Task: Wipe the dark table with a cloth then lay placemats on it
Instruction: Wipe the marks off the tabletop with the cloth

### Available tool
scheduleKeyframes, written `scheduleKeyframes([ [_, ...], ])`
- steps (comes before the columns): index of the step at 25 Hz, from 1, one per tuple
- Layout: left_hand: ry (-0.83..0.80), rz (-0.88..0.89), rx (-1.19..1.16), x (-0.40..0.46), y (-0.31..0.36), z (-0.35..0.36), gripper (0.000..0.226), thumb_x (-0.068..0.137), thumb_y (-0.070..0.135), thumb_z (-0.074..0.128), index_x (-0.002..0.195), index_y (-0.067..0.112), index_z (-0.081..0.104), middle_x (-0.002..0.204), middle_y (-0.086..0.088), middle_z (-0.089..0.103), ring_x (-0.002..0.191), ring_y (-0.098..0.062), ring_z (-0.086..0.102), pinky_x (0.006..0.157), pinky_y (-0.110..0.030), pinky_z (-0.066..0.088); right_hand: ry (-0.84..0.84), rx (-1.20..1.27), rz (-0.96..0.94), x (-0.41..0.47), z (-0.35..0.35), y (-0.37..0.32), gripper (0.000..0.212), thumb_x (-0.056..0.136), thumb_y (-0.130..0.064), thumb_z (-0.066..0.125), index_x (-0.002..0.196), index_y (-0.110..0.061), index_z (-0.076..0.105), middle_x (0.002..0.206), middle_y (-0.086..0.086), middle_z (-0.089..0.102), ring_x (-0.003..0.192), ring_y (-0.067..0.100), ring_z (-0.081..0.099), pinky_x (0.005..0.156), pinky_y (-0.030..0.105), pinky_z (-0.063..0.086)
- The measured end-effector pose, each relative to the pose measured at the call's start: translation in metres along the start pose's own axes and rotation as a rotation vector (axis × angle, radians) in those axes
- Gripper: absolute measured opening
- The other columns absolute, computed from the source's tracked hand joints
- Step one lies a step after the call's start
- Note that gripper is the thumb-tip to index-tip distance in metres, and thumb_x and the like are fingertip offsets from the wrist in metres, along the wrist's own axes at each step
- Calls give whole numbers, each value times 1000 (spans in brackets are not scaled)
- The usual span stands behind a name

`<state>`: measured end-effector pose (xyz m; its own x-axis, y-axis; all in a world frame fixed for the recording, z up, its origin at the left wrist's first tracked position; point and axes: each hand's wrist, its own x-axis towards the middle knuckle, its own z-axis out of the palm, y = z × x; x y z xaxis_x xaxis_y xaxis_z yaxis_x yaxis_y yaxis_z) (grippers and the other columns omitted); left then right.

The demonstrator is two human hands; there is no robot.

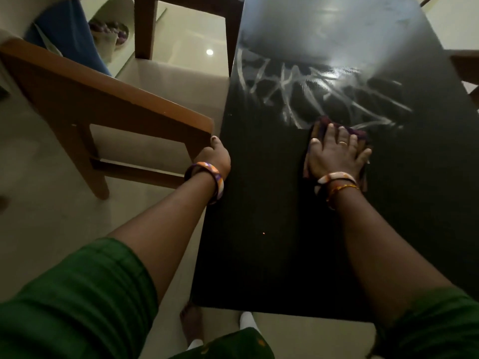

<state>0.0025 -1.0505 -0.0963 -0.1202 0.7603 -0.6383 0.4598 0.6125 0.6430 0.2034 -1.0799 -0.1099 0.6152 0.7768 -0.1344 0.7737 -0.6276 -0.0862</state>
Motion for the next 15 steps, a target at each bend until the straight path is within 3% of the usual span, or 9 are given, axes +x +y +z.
scheduleKeyframes([
  [2, 44, 40, -1, 1, -1, 2, 54, 101, 41, 15, 126, 4, 47, 79, -3, 46, 78, -17, 48, 78, -32, 32, 15, 24, -139, -6, 6, -30, 58, 98, -44, 29, 151, -26, 15, 159, -1, 10, 146, 23, 3, 115, 52, -6],
  [3, 55, 51, -3, 3, -2, 2, 54, 101, 41, 16, 125, 4, 48, 79, -2, 46, 76, -15, 48, 77, -32, 33, 8, 24, -253, -14, 12, -51, 59, 97, -45, 32, 151, -27, 15, 159, -2, 10, 146, 22, 3, 115, 50, -6],
  [5, 71, 60, -5, 3, -3, 3, 55, 101, 41, 17, 124, 3, 49, 97, -8, 56, 87, -20, 54, 79, -34, 35, -28, 24, -467, -34, 21, -84, 60, 96, -47, 32, 151, -30, 14, 159, -4, 7, 146, 20, 1, 114, 47, -10],
  [7, 87, 66, -1, 4, -3, 6, 54, 100, 42, 17, 120, 4, 51, 95, -8, 57, 82, -19, 54, 77, -34, 36, -30, -5, -541, -31, 19, -82, 60, 96, -52, 28, 150, -34, 12, 159, -7, 6, 146, 17, -1, 113, 48, -13],
  [9, 91, 59, -14, 4, -4, 6, 49, 100, 43, 18, 107, 9, 52, 75, -3, 48, 65, -13, 45, 69, -31, 37, 4, -20, -405, -14, 11, -42, 60, 95, -56, 26, 150, -35, 12, 159, -9, 7, 146, 15, 0, 112, 50, -14],
  [12, 71, 41, -37, 7, -4, 5, 50, 100, 44, 18, 106, 8, 53, 69, 0, 43, 60, -11, 42, 67, -30, 36, 8, -47, -111, 2, -2, 16, 60, 96, -54, 24, 151, -31, 13, 159, -3, 10, 146, 20, 2, 114, 51, -13],
  [15, 63, 55, -40, 8, -5, 5, 52, 100, 42, 18, 111, 6, 54, 72, -1, 45, 66, -13, 48, 67, -28, 36, 35, -39, -145, 1, 7, -14, 60, 98, -49, 27, 151, -24, 15, 159, 3, 12, 146, 25, 5, 116, 44, -8],
])
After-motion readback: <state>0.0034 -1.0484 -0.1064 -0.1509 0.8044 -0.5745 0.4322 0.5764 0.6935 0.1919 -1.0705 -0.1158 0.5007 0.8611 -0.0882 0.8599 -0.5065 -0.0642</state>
